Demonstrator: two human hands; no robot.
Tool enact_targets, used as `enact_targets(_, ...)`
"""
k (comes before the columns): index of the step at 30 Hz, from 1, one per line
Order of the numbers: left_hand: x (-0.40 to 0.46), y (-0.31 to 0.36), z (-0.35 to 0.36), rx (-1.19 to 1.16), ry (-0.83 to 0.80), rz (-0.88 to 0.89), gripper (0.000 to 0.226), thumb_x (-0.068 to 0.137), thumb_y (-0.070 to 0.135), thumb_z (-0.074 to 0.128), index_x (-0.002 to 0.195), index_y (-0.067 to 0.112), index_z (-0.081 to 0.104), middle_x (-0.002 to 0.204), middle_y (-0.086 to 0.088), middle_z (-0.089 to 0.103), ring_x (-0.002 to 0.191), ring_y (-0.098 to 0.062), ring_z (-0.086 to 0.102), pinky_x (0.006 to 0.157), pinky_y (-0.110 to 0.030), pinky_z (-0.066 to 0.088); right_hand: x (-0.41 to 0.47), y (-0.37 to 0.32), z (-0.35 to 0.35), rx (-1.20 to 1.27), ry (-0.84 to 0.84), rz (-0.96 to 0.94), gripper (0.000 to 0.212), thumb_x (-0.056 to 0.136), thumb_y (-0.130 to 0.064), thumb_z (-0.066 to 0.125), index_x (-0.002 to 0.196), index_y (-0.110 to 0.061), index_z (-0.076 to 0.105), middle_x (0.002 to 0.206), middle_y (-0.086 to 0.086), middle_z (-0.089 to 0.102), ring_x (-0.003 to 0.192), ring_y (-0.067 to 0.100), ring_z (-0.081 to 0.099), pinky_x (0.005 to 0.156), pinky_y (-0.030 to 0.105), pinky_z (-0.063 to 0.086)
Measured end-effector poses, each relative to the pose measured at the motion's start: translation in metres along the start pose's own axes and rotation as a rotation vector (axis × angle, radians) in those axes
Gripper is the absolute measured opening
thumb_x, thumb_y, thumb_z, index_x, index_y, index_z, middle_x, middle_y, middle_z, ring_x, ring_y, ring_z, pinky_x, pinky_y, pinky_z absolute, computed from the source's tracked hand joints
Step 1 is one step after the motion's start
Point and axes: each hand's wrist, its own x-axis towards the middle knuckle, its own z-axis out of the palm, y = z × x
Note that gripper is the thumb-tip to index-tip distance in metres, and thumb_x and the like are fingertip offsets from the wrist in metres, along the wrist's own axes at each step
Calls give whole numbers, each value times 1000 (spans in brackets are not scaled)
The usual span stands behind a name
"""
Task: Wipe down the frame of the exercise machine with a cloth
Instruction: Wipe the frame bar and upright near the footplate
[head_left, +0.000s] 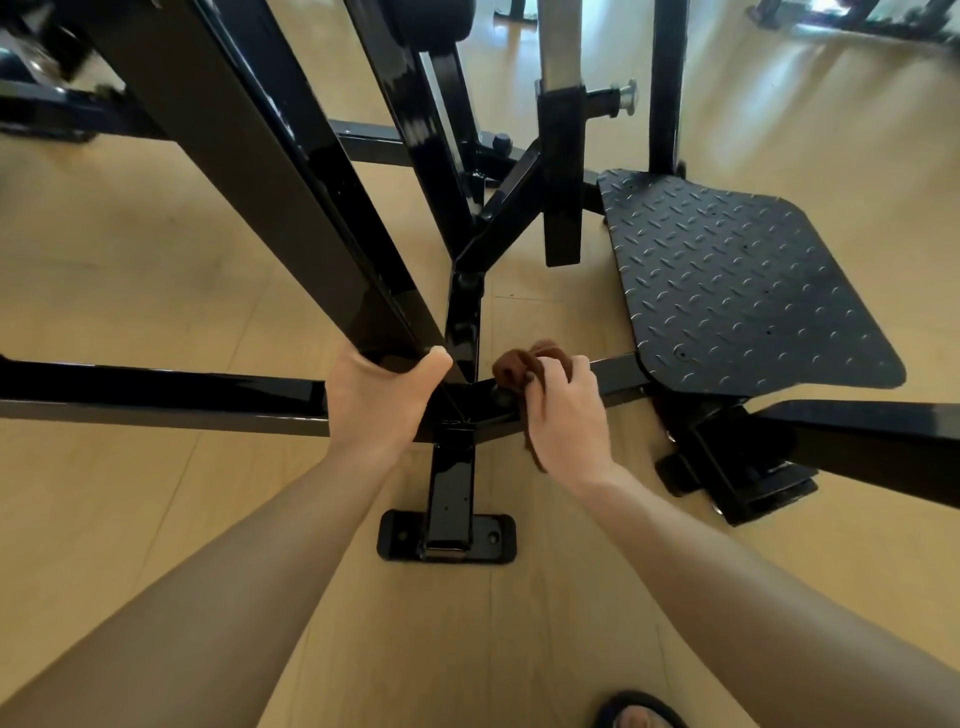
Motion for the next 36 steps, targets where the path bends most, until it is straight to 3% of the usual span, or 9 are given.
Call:
enact_targets(3,1,1,1,14,-4,-14,29,81,37,79,103,28,64,89,15,67,84,2,64,67,-15,40,18,40,-24,-252,51,-53,24,104,-28,51,116,-11,64,114,16,55,97,30,53,82,35,43)
enact_targets(8,2,-1,0,17,-5,-25,28,81,38,79,103,28,64,89,14,67,87,-1,63,67,-17,42,43,74,-49,-453,43,186,27,107,-28,47,116,-8,63,120,21,49,108,37,50,93,44,46)
enact_targets(13,2,-2,1,21,3,-4,20,82,37,78,95,29,65,85,27,67,84,13,62,67,-17,43,29,9,-19,-57,-46,318,29,107,-31,45,116,-11,64,132,16,45,115,34,52,97,43,46)
enact_targets(17,2,-1,1,25,8,-13,22,82,38,79,96,32,63,84,33,65,80,20,58,65,-15,41,20,-27,-4,316,-155,364,30,109,-37,41,114,-17,63,123,4,46,89,15,59,90,40,56)
enact_targets(25,2,9,-9,35,-83,-31,54,80,48,81,125,31,59,100,24,63,87,10,56,57,-5,40,31,-84,-20,709,-291,350,27,108,-39,43,105,-24,65,90,-6,69,81,10,70,62,20,54)
enact_targets(28,4,27,-28,39,-246,36,67,77,58,81,133,33,54,109,25,61,87,20,58,57,0,43,35,-121,-36,815,-270,384,29,109,-36,42,115,-20,66,103,1,68,93,11,66,71,23,52)
enact_targets(30,3,48,-48,-49,-248,97,73,76,68,71,137,34,50,115,24,61,93,27,54,61,4,41,38,-141,-56,891,-254,318,30,109,-34,43,120,-18,65,108,3,67,99,15,66,83,31,56)
enact_targets(33,-1,82,-77,-213,-153,211,69,85,77,58,140,38,42,130,18,58,119,6,57,76,-3,48,48,-187,-89,990,-170,161,30,109,-38,42,125,-22,61,117,2,64,107,15,64,98,38,55)
enact_targets(36,-2,111,-103,-244,-102,273,66,87,86,34,139,47,41,131,27,57,120,12,53,94,-18,48,64,-233,-106,887,22,-31,35,105,-48,37,128,-31,56,117,-5,60,102,-2,59,89,26,53)
